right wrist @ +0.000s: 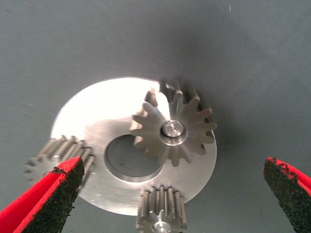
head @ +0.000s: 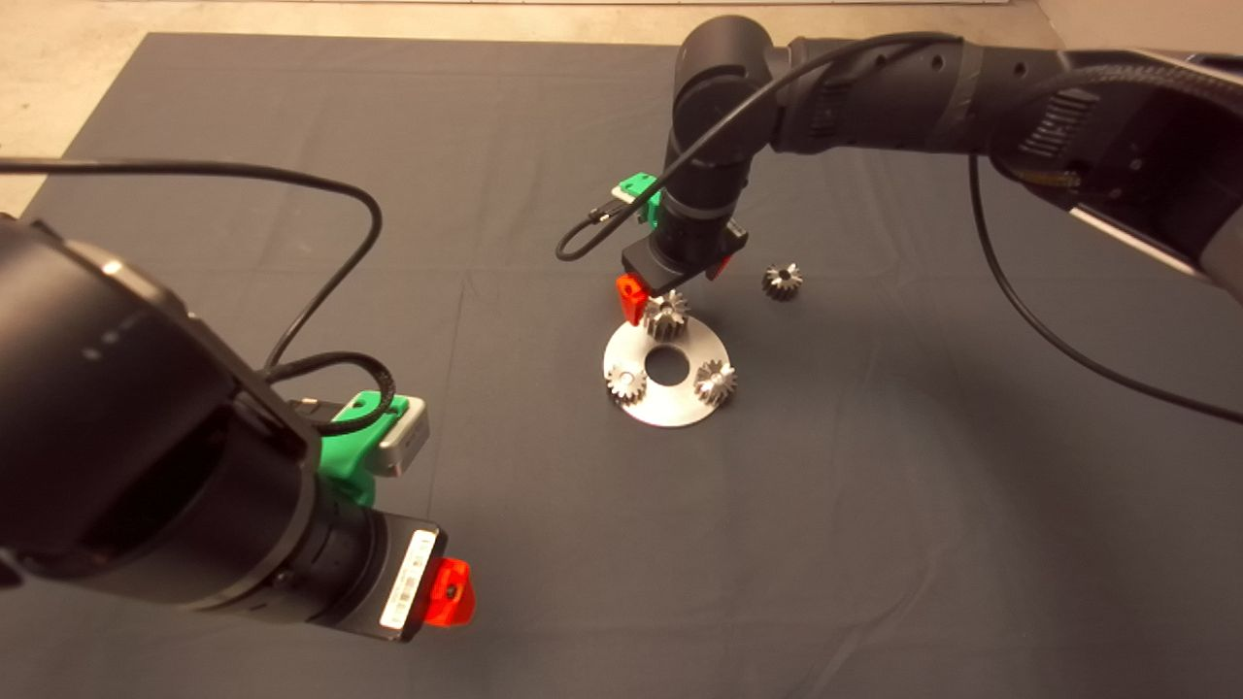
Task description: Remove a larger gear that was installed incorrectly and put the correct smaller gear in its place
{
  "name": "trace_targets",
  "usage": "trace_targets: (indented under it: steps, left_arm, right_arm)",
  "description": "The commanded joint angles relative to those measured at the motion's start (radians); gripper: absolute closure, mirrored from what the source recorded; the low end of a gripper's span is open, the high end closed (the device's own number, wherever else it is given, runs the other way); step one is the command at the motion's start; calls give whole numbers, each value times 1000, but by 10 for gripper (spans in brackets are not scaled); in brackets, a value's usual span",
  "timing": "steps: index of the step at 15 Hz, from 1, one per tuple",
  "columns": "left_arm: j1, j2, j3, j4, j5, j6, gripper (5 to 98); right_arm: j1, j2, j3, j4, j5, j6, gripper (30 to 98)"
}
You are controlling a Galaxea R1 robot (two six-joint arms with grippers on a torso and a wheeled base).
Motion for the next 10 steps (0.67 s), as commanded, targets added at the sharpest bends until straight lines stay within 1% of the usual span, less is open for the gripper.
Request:
trace_targets:
  steps: [1,7,10]
  left_arm:
    - [-13,3,15,-20,132,-3,54]
    - [-12,3,15,-20,132,-4,54]
    - [-12,3,15,-21,132,-4,54]
  right_arm:
    - [8,5,-2,-50,1,-3,308]
    - [-14,5,-29,-54,1,-3,308]
    - [-20,5,-31,-74,2,-3,308]
